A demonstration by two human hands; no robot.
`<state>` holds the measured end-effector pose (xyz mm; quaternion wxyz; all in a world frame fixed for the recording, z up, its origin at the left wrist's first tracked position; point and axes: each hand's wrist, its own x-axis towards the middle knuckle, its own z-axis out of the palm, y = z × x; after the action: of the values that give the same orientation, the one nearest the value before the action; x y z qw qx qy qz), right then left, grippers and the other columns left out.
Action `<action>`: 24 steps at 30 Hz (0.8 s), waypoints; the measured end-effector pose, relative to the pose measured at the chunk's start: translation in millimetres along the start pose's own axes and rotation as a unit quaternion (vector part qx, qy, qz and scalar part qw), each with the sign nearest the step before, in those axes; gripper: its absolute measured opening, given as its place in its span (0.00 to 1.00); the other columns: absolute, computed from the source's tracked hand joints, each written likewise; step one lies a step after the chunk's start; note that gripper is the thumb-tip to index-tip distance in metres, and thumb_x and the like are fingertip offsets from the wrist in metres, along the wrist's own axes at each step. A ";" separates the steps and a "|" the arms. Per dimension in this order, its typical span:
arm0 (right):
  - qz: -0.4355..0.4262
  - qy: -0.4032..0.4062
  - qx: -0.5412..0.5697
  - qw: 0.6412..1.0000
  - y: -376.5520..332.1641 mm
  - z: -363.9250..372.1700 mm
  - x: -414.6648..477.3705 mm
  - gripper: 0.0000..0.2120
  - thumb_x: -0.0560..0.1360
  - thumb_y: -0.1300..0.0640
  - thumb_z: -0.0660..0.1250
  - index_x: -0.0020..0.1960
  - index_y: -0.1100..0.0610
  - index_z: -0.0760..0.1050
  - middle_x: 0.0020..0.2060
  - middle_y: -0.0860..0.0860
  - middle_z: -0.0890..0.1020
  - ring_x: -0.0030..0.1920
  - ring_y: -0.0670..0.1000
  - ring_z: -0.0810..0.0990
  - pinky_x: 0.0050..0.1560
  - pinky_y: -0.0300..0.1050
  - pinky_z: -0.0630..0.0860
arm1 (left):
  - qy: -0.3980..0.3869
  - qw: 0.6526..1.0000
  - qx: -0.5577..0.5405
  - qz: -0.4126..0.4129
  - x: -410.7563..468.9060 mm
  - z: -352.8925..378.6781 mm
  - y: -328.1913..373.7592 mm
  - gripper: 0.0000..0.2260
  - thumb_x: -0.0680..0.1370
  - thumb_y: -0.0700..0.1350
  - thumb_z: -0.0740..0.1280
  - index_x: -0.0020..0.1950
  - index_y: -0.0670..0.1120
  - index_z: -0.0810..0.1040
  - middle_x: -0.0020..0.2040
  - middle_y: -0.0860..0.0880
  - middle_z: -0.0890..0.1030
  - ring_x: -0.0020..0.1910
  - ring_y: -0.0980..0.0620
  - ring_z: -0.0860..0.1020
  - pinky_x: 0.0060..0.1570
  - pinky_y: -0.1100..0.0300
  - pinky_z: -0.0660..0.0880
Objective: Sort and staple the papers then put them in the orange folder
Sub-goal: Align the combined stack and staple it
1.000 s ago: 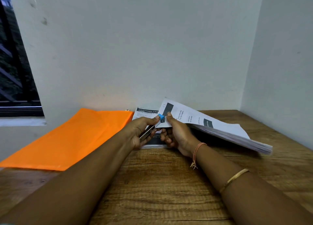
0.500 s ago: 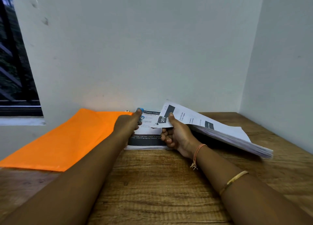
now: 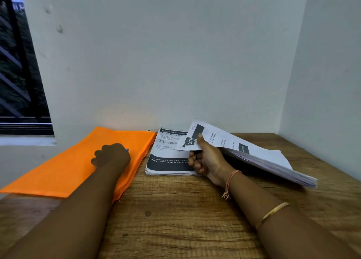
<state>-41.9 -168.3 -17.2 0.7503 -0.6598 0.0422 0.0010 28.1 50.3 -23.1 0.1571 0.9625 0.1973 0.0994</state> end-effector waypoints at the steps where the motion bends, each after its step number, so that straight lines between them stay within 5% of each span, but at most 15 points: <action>1: 0.000 -0.001 -0.001 1.000 -0.3 0.1 0.1 0.27 0.80 0.39 0.50 0.33 0.58 0.69 0.23 0.53 0.74 0.19 0.45 0.63 0.19 0.34 0.58 | -0.012 1.000 0.009 0.001 0.3 2.6 -0.9 0.16 0.81 0.49 0.57 0.66 0.43 0.70 0.65 0.40 0.68 0.66 0.39 0.64 0.63 0.48 0.64; 8: 0.003 -0.004 -0.003 1.000 -1.9 -0.2 -2.1 0.27 0.80 0.38 0.50 0.34 0.58 0.69 0.24 0.52 0.74 0.21 0.45 0.63 0.19 0.34 0.58 | 0.028 0.995 0.029 0.092 -16.9 8.8 18.4 0.22 0.79 0.46 0.59 0.72 0.45 0.60 0.72 0.40 0.62 0.73 0.39 0.55 0.70 0.43 0.54; 11: 0.007 -0.010 0.019 1.000 -5.5 0.7 -3.7 0.27 0.80 0.38 0.50 0.34 0.58 0.68 0.25 0.53 0.73 0.21 0.45 0.62 0.19 0.34 0.57 | 0.115 0.963 -0.120 0.210 -28.9 0.7 35.2 0.21 0.80 0.45 0.60 0.72 0.43 0.63 0.67 0.40 0.70 0.67 0.41 0.66 0.63 0.49 0.66; 13: 0.008 -0.010 0.043 0.999 -8.2 1.6 -4.8 0.27 0.80 0.38 0.50 0.34 0.58 0.68 0.24 0.53 0.74 0.20 0.45 0.62 0.19 0.33 0.56 | 0.056 0.926 -0.294 0.228 -46.0 -8.9 52.0 0.21 0.80 0.49 0.59 0.71 0.43 0.65 0.56 0.40 0.79 0.54 0.43 0.78 0.53 0.52 0.74; 16: 0.010 -0.007 0.050 0.999 -10.5 1.8 -5.9 0.28 0.80 0.38 0.50 0.33 0.57 0.68 0.23 0.52 0.73 0.19 0.44 0.62 0.20 0.33 0.56 | -0.157 0.850 -0.474 0.170 -68.4 -8.1 77.0 0.26 0.79 0.60 0.58 0.67 0.42 0.67 0.46 0.41 0.83 0.36 0.48 0.82 0.33 0.59 0.79; 19: 0.037 -0.031 0.034 0.998 -11.6 2.3 -9.0 0.30 0.78 0.34 0.49 0.31 0.57 0.67 0.23 0.52 0.71 0.18 0.44 0.62 0.19 0.32 0.57 | -0.245 0.791 -0.544 0.137 -75.9 0.0 85.9 0.30 0.75 0.62 0.62 0.68 0.41 0.68 0.55 0.40 0.80 0.37 0.49 0.82 0.31 0.61 0.77; 24: 0.090 -0.180 -0.061 0.978 -16.0 11.0 -20.7 0.28 0.76 0.34 0.54 0.33 0.56 0.71 0.24 0.51 0.74 0.18 0.43 0.65 0.18 0.31 0.59 | -0.209 0.798 -0.556 0.101 -71.9 3.4 78.7 0.20 0.76 0.44 0.67 0.67 0.44 0.68 0.54 0.42 0.80 0.48 0.45 0.80 0.41 0.57 0.76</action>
<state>-61.0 -158.4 1.3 0.7005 -0.6871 -0.0346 0.1899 -8.4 -48.8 -8.6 0.6919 0.7214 -0.0274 0.0040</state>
